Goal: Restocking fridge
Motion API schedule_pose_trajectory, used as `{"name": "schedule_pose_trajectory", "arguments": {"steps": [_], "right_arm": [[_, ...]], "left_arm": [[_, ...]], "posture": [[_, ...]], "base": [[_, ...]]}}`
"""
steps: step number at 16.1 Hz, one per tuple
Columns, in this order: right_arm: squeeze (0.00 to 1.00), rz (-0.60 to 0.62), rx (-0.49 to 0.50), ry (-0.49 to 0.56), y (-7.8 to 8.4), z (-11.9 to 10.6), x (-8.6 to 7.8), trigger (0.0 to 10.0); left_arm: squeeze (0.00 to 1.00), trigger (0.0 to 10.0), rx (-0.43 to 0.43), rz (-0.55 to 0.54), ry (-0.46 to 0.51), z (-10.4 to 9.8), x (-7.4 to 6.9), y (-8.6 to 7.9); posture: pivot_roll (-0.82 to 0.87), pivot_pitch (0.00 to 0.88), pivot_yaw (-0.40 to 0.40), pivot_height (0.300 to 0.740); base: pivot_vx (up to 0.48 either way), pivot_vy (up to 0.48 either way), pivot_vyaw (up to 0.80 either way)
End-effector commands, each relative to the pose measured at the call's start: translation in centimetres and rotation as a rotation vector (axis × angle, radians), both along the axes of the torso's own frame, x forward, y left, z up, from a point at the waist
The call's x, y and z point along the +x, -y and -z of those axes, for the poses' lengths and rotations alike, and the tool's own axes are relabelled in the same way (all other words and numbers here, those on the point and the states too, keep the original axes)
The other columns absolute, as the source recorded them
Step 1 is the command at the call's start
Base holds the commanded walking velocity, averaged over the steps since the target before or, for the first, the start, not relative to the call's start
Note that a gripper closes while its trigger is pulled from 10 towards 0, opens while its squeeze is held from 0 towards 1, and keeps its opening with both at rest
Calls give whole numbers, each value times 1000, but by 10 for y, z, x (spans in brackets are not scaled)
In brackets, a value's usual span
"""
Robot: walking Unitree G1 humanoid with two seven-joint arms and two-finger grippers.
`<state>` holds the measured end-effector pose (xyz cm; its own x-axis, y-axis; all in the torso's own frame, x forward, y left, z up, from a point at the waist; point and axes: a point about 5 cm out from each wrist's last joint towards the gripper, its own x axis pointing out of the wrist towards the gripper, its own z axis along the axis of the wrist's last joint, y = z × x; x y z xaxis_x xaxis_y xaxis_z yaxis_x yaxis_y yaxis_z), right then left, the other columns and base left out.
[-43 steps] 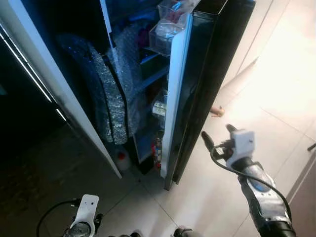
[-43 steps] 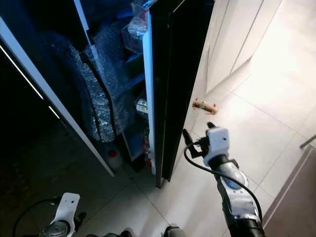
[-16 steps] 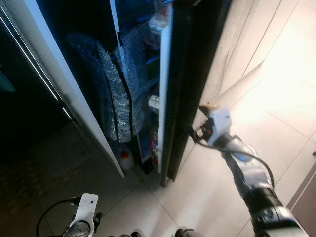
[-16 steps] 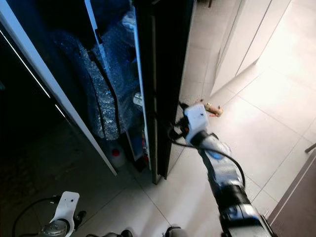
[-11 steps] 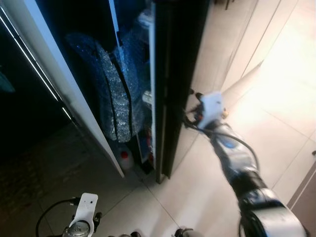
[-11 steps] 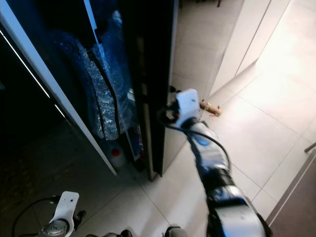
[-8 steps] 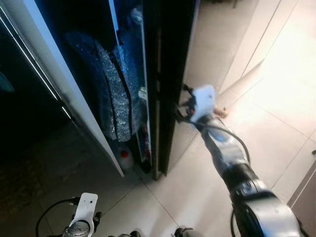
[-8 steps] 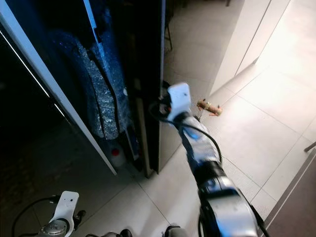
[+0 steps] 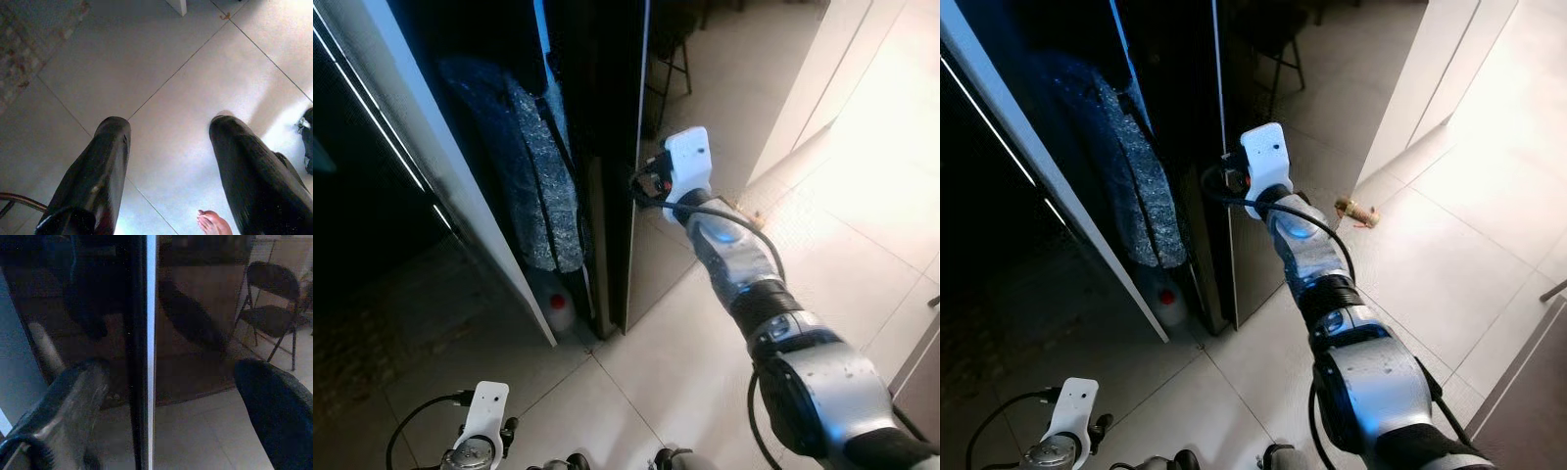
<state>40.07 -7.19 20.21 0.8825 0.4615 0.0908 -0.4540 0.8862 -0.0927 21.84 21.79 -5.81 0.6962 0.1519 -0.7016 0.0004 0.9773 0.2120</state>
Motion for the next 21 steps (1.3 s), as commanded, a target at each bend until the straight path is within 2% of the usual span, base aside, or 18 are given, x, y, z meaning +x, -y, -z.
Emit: {"name": "schedule_pose_trajectory", "arguments": {"steps": [1,7,13,21], "right_arm": [[0,10,14,-20,-2,2,1,10000],[0,-7,27,-26,-8,3,0,10000],[0,14,20,-42,1,12,-1,10000],[0,30,18,-57,8,19,-2,10000]], "left_arm": [[0,10000,-5,-26,-29,6,-10,-2],[0,10000,-35,-34,-8,6,-10,-1],[0,10000,-26,-43,-16,6,-12,-2],[0,10000,-21,-50,-17,6,-11,-3]], "posture": [[-177,163,1,740],[-178,143,1,740],[-183,129,5,740],[-183,141,6,740]], "base": [[0,0,0],[0,0,0],[0,0,0],[250,0,0]]}}
